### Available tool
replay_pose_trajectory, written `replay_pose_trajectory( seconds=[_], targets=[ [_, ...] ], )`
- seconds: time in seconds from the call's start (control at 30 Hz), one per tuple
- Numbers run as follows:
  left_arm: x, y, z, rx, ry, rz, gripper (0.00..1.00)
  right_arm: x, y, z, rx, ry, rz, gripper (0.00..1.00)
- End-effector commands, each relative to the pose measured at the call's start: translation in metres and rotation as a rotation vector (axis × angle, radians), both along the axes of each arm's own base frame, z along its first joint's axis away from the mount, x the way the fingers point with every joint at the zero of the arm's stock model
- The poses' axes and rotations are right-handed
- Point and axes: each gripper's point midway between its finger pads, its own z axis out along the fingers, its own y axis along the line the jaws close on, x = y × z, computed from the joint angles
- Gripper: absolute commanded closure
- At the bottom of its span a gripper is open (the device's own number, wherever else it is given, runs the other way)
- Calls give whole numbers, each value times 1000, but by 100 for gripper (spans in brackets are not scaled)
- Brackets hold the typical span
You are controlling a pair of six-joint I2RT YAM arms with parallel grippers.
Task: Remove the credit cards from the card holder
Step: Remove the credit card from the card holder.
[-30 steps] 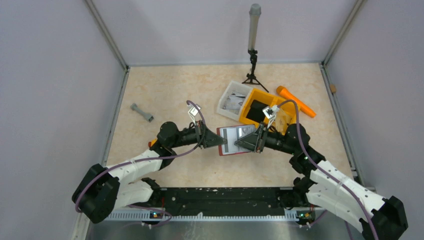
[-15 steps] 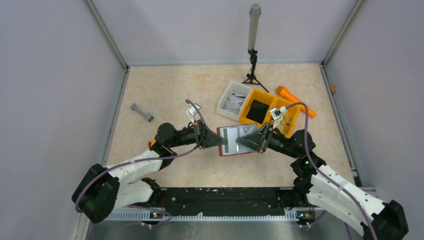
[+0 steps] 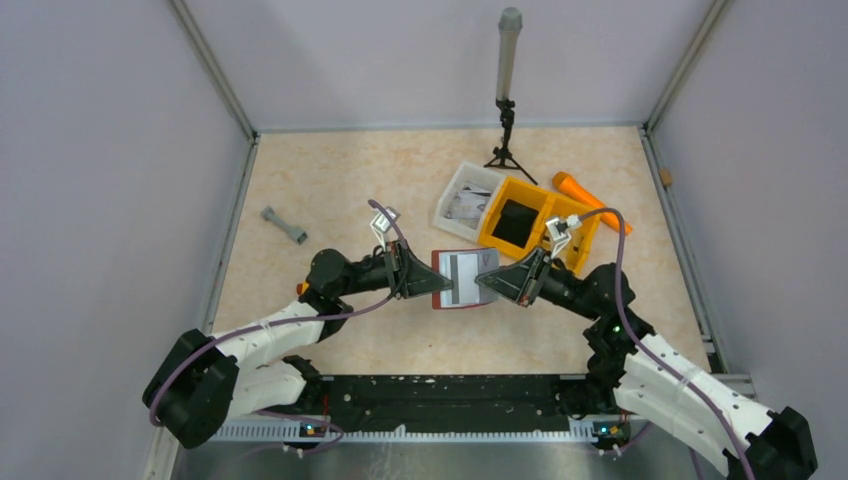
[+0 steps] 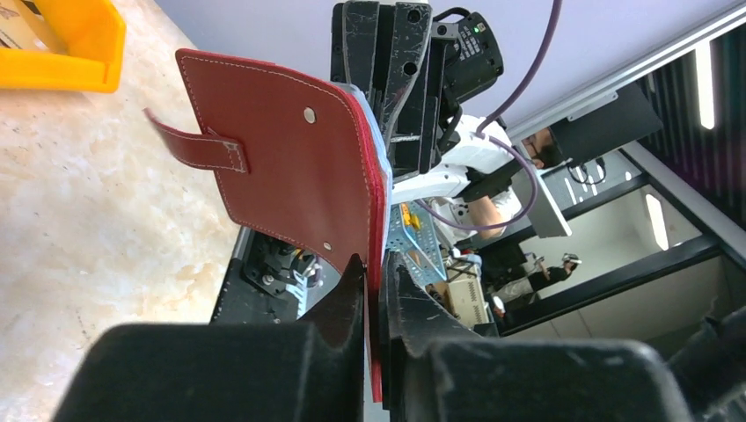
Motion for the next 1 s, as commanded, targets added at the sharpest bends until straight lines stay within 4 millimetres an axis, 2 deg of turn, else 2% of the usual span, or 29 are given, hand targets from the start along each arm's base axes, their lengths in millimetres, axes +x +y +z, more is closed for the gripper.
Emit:
replay_pose_trajectory(
  seconds=[0.0, 0.57, 0.6, 0.67, 0.73, 0.97],
  targets=[
    [-9, 4, 17, -60, -76, -17, 100, -1, -2, 14, 39, -44, -9, 100],
    [-11, 8, 26, -105, -89, -7, 100, -1, -12, 5, 32, -41, -54, 100],
    [-11, 8, 26, -107, -90, -9, 100, -2, -12, 5, 35, -40, -51, 98],
    [-11, 8, 26, -107, -87, -13, 100, -4, -11, 6, 44, -49, -32, 81],
    [-11, 7, 26, -107, -85, -18, 100, -8, -9, 12, 65, -59, -6, 73],
    [-12, 6, 26, -119, -75, -32, 100, -12, -7, 26, 114, -90, 26, 72]
  ],
)
